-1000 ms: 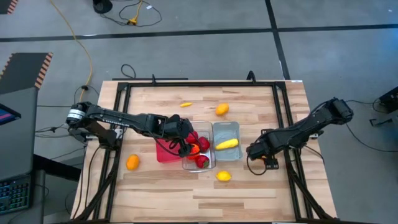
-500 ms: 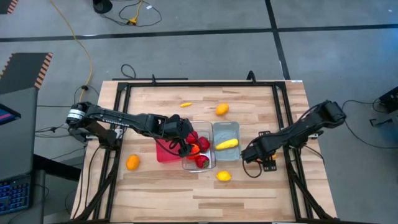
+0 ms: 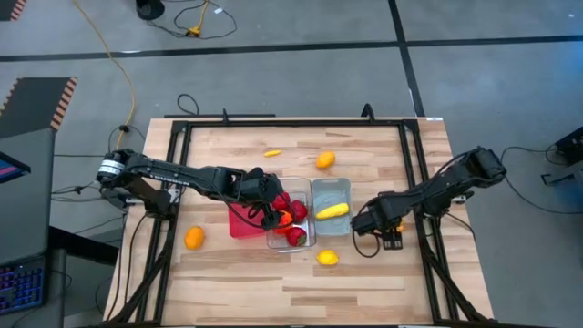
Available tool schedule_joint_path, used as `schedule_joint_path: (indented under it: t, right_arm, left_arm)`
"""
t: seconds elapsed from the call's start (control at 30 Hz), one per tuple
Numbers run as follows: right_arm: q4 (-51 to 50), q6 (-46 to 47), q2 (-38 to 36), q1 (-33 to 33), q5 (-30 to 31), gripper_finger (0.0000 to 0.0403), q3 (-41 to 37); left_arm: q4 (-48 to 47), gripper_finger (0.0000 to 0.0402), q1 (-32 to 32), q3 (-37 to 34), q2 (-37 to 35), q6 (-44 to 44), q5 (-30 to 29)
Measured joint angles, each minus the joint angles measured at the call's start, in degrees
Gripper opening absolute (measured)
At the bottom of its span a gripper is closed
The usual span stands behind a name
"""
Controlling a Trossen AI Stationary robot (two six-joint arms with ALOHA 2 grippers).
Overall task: Sort produce into baskets
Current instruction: Put the orange tomato into the transparent bin
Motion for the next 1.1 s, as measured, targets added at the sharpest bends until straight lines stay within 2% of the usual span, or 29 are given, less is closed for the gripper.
schedule_joint_path:
  t: [0.2, 0.8, 1.1]
  right_arm:
    - [1.11, 0.00, -1.97, -1.37, -0.27, 0.0296, -0.14]
    - [2.82, 0.61, -13.88, -6.24, -0.24, 0.0295, -0.08]
    - [2.42, 0.59, -20.16, -8.76, -0.27, 0.0295, 5.63]
  left_arm:
    - [-0.02, 0.0394, -0.01, 0.00, 0.00, 0.00, -0.02]
    - [-0.02, 0.0394, 0.01, 0.00, 0.00, -0.01, -0.01]
    - [-0.03, 0.0394, 0.01, 0.00, 0.00, 0.00, -0.01]
